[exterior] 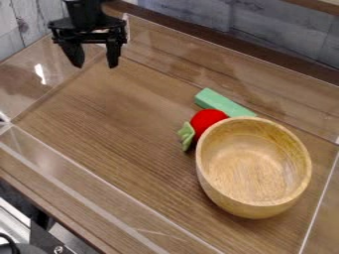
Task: Move the red fruit to the right
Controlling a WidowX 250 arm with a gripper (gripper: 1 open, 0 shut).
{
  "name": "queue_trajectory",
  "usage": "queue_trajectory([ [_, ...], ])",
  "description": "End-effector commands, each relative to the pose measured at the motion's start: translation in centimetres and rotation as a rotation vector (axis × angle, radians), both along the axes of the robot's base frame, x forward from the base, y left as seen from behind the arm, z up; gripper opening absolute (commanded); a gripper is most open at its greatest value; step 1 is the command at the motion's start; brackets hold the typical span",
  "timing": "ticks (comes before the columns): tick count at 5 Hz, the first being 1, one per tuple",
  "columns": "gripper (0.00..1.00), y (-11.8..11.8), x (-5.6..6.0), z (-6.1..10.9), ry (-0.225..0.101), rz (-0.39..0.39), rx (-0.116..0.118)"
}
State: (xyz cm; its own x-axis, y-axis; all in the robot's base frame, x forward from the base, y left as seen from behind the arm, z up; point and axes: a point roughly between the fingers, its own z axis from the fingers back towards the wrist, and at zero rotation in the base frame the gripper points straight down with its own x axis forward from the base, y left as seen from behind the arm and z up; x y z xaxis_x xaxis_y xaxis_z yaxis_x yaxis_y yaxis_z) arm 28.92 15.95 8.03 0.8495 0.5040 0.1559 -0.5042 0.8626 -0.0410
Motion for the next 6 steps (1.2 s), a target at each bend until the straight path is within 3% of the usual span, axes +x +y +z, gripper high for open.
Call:
queue_trajectory([
  [1,1.0,-0.3,0.6,3.1,-0.083,0.043,0.051],
  [3,1.0,0.0,2.3,2.4,-0.104,-0.032,0.064],
  [4,1.0,-0.7,2.7,2.9,-0.112,-0.03,0.07],
  [6,1.0,-1.5,3.3,3.5,-0.118,0.001,0.108],
])
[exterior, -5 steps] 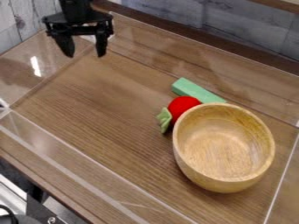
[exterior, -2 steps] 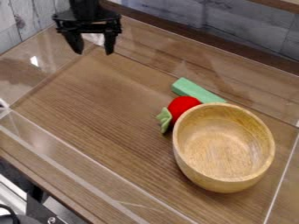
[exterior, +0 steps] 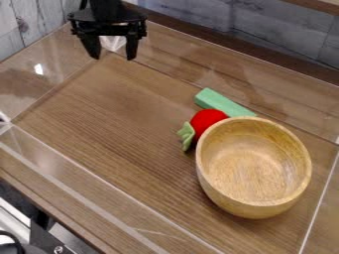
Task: Move the red fruit to the right
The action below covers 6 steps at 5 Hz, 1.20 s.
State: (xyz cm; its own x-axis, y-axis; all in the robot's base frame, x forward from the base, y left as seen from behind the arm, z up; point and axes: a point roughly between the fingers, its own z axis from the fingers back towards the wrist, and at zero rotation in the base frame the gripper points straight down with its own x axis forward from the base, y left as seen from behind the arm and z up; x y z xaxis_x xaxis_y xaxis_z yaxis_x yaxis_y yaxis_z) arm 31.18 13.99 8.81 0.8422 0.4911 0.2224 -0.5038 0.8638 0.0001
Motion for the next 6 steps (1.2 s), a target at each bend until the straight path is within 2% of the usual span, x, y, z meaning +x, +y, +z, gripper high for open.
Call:
queue_trajectory([
  [1,1.0,1.1,1.3,2.8,-0.077,0.001,0.056],
  [2,1.0,1.5,1.3,2.8,-0.072,0.017,0.065],
  [4,1.0,2.7,1.3,0.5,-0.062,0.0,0.079],
  [6,1.0,2.8,2.1,2.6,-0.072,-0.063,0.074],
])
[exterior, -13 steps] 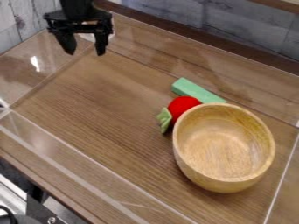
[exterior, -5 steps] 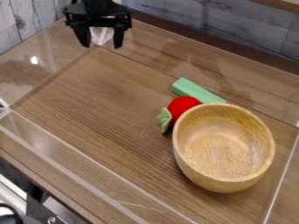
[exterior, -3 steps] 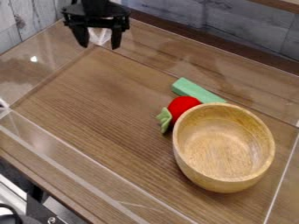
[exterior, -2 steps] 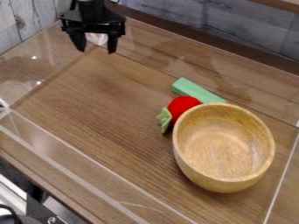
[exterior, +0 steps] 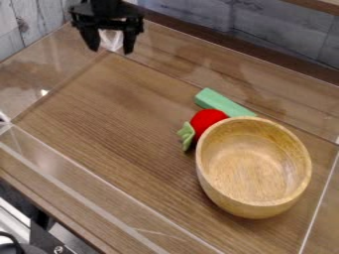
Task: Move the red fruit to the right
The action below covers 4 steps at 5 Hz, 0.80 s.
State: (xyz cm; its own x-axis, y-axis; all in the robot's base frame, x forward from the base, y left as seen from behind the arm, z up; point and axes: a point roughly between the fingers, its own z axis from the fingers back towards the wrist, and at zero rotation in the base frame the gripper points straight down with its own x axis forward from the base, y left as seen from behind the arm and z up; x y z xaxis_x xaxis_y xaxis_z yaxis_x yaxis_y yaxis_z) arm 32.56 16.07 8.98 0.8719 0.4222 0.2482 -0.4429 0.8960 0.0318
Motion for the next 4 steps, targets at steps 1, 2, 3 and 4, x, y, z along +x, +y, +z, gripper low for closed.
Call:
queue_trajectory([
  [1,1.0,0.9,0.3,1.8,-0.063,-0.019,0.027],
  [2,1.0,0.9,-0.4,1.2,-0.055,-0.048,0.025],
  [3,1.0,0.4,-0.6,1.6,-0.057,-0.029,0.026],
  [4,1.0,-0.4,-0.7,2.3,-0.063,-0.014,0.023],
])
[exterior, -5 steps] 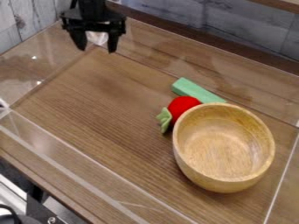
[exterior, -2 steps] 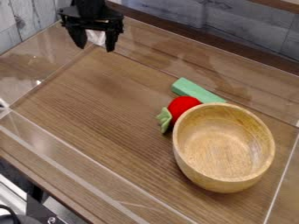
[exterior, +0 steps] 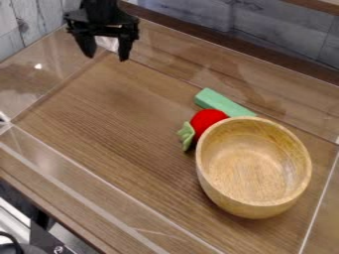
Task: Move the red fruit to the right
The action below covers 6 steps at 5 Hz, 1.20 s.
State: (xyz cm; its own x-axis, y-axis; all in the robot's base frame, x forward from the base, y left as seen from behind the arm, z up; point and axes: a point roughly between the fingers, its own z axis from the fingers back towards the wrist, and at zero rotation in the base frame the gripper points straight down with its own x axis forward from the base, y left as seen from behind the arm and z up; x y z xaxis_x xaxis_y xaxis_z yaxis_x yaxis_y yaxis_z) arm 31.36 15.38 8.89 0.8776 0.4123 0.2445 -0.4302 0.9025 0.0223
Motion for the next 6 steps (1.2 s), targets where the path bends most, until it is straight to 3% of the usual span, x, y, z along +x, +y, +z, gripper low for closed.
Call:
queue_trajectory([
  [1,1.0,1.1,1.0,1.6,-0.064,0.043,0.033],
  [2,1.0,2.2,1.2,0.6,-0.06,0.088,0.032],
  [4,1.0,3.5,2.1,2.7,-0.06,0.164,0.032],
  [6,1.0,1.1,1.7,1.7,-0.029,0.057,0.021],
])
